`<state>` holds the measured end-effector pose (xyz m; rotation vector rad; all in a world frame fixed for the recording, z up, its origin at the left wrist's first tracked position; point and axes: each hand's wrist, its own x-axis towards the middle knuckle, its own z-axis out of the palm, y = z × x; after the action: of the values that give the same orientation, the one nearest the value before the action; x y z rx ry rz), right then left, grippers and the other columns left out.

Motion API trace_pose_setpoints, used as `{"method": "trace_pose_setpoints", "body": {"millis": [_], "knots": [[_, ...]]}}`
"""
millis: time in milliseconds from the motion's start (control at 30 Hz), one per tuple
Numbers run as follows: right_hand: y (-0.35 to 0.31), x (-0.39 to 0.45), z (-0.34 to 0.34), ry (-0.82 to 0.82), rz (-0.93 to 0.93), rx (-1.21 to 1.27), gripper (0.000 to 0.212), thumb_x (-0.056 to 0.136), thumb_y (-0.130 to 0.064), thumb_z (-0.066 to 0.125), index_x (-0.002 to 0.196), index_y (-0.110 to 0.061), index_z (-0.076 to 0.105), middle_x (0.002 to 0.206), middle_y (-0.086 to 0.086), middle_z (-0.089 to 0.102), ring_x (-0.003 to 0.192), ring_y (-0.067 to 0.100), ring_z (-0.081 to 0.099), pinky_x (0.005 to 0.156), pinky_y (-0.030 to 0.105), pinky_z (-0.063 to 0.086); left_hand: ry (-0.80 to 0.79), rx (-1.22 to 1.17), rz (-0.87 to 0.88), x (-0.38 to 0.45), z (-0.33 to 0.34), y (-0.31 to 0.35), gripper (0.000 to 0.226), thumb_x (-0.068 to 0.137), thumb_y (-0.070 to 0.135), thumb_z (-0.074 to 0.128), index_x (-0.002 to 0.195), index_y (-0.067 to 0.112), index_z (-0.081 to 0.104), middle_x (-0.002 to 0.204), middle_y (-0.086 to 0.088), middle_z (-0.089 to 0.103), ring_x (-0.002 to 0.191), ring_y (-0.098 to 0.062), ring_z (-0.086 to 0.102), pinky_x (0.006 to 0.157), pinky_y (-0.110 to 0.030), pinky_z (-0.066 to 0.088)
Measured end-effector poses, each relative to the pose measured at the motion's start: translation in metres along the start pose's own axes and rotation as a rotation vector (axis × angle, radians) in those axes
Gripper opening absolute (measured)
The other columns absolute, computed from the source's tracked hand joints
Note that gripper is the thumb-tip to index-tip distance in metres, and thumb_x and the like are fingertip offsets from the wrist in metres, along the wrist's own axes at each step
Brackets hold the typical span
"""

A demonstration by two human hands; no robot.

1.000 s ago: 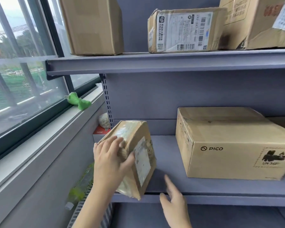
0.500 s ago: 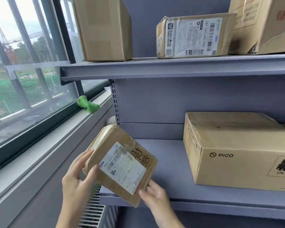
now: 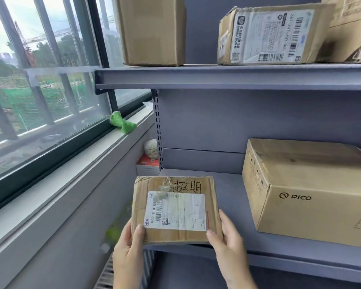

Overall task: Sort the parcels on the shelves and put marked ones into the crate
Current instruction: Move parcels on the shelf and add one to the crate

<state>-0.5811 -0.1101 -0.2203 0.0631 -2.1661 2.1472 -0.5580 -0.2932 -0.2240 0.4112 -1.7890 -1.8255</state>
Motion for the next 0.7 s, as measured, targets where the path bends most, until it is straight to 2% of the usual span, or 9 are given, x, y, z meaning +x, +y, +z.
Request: {"method": "trace_pose_setpoints", "body": {"millis": [100,167,267,367,467,533,633,700], "knots": [[0.003,-0.005,0.005,0.012,-0.011,-0.063,0.055,0.085,-0.002,0.056,0.134,-0.023,0.043,0.123,-0.011,0.059,0.115,0.006,0.054,0.101,0.03,0.043,-0.008,0.031,-0.034,0.005,-0.005,-0.008,0.018,0.09,0.019,0.058,0.105,0.028,0.063,0.096,0.01,0.069,0.092,-0.007,0.062,0.082,-0.026,0.046],[0.004,-0.006,0.008,0.017,-0.024,-0.081,0.053,0.085,-0.003,0.057,0.132,-0.025,0.045,0.12,-0.013,0.06,0.111,0.004,0.056,0.093,0.021,0.045,-0.02,0.04,-0.046,0.006,-0.008,-0.012,0.019,0.091,0.018,0.055,0.108,0.025,0.06,0.1,0.003,0.068,0.096,-0.018,0.061,0.084,-0.035,0.045],[0.006,-0.008,0.011,0.03,-0.052,-0.094,0.052,0.084,-0.004,0.057,0.13,-0.026,0.046,0.117,-0.014,0.061,0.107,0.003,0.058,0.085,0.015,0.044,-0.038,0.036,-0.057,0.006,-0.009,-0.009,0.026,0.093,0.007,0.048,0.108,0.026,0.057,0.101,0.005,0.066,0.096,-0.019,0.06,0.078,-0.031,0.044],[0.004,-0.009,0.009,0.042,-0.046,-0.063,0.051,0.084,0.001,0.056,0.126,-0.028,0.049,0.115,-0.014,0.063,0.107,0.004,0.058,0.089,0.017,0.045,-0.095,-0.01,-0.074,0.005,-0.01,0.0,0.029,0.092,0.002,0.046,0.109,0.024,0.056,0.099,0.007,0.066,0.084,-0.002,0.063,0.068,-0.015,0.051],[-0.001,-0.013,0.003,0.074,-0.019,-0.006,0.052,0.083,0.01,0.053,0.106,-0.036,0.056,0.102,-0.021,0.069,0.102,-0.002,0.061,0.081,0.011,0.047,-0.158,-0.032,-0.061,0.004,-0.007,0.007,0.029,0.092,-0.001,0.046,0.11,0.019,0.057,0.096,0.008,0.067,0.074,0.01,0.063,0.061,-0.003,0.046],[-0.004,-0.021,-0.004,0.127,-0.005,0.005,0.054,0.082,0.011,0.053,0.102,-0.04,0.056,0.1,-0.027,0.067,0.1,-0.006,0.06,0.081,0.014,0.048,-0.218,-0.068,-0.065,0.003,-0.001,0.01,0.03,0.092,-0.001,0.046,0.109,0.021,0.059,0.098,0.008,0.067,0.077,0.008,0.064,0.068,-0.007,0.049],[-0.004,-0.038,-0.018,0.223,0.008,0.006,0.054,0.083,0.008,0.055,0.1,-0.043,0.056,0.101,-0.03,0.066,0.1,-0.009,0.059,0.084,0.019,0.045,-0.331,-0.087,-0.061,0.0,0.011,0.008,0.034,0.092,0.001,0.046,0.105,0.029,0.06,0.1,0.011,0.069,0.09,-0.003,0.063,0.079,-0.023,0.049],[-0.004,-0.052,-0.028,0.292,0.013,0.015,0.055,0.083,0.008,0.055,0.103,-0.042,0.056,0.104,-0.027,0.066,0.101,-0.007,0.06,0.081,0.016,0.049,-0.43,-0.078,-0.063,-0.004,0.021,0.004,0.034,0.093,0.002,0.045,0.105,0.031,0.06,0.094,0.017,0.071,0.089,-0.002,0.063,0.074,-0.015,0.049]]}}
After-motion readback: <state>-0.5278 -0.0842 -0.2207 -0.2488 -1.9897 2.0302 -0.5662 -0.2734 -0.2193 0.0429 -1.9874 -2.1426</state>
